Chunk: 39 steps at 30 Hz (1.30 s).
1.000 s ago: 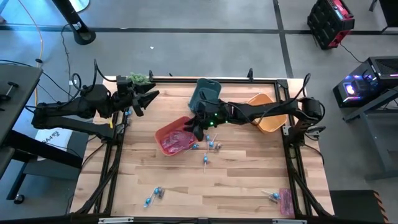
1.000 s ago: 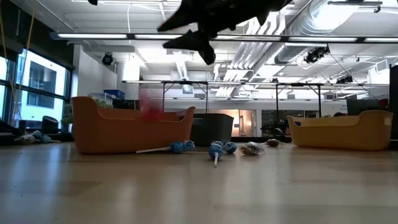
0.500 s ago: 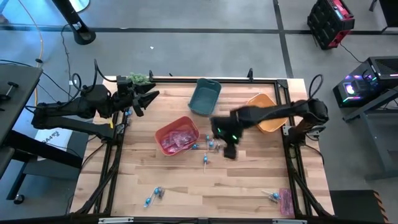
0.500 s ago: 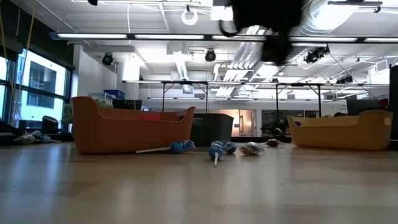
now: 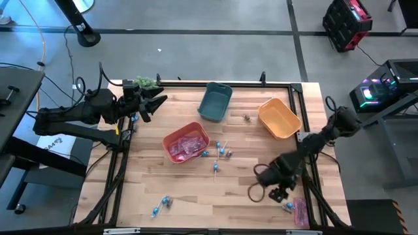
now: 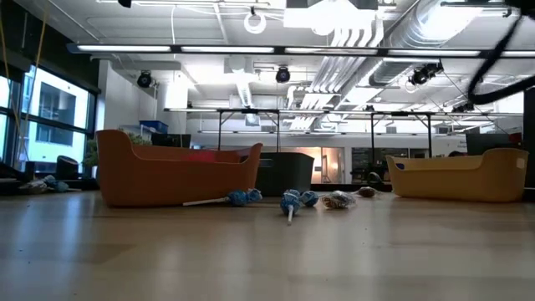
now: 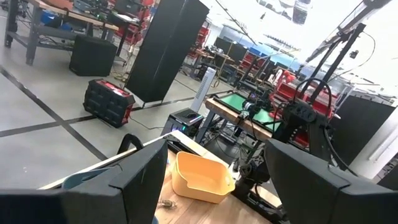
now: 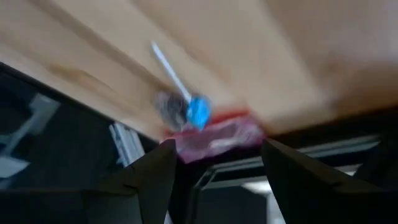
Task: Sort candy
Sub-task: Put the red candy into the orange bin
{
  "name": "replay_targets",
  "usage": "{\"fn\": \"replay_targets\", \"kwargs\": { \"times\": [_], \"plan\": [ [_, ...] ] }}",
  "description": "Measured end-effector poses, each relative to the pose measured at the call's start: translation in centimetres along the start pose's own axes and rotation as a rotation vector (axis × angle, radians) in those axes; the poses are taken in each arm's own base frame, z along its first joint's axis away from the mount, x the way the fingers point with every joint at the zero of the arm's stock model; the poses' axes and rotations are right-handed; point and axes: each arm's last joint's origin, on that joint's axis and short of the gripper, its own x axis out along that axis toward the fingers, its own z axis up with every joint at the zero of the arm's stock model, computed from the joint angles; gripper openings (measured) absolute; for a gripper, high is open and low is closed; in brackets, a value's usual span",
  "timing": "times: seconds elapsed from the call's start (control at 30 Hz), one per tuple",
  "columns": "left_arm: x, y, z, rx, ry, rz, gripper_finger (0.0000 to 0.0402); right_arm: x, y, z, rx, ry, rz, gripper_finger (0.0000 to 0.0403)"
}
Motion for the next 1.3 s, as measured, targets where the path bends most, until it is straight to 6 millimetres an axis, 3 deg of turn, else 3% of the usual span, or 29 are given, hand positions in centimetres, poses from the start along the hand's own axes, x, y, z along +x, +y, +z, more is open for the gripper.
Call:
{"fn": "replay_targets", "kwargs": {
  "times": [0.3, 0.83, 1.1, 1.3],
  "plan": [
    [0.0, 0.0, 0.0, 0.001, 0.001, -0.001, 0.0264, 4.4, -0.8, -1.6, 0.104, 0.132, 0.059, 0.0232],
    [0.0, 0.0, 0.0, 0.002, 0.001, 0.000, 0.0264, 6.9, -2.6, -1.6, 0.076, 0.091, 0.068, 0.0232],
    [0.0, 0.0, 0.0, 0.009, 0.000, 0.002, 0.0264, 7.0, -2.6, -1.4, -0.068, 0.014, 0.081, 0.0232],
    [0.0, 0.0, 0.0, 0.004, -0.001, 0.004, 0.0264, 7.0, -1.8, -1.9, -0.305, -0.018, 0.103, 0.0231]
  ]
}}
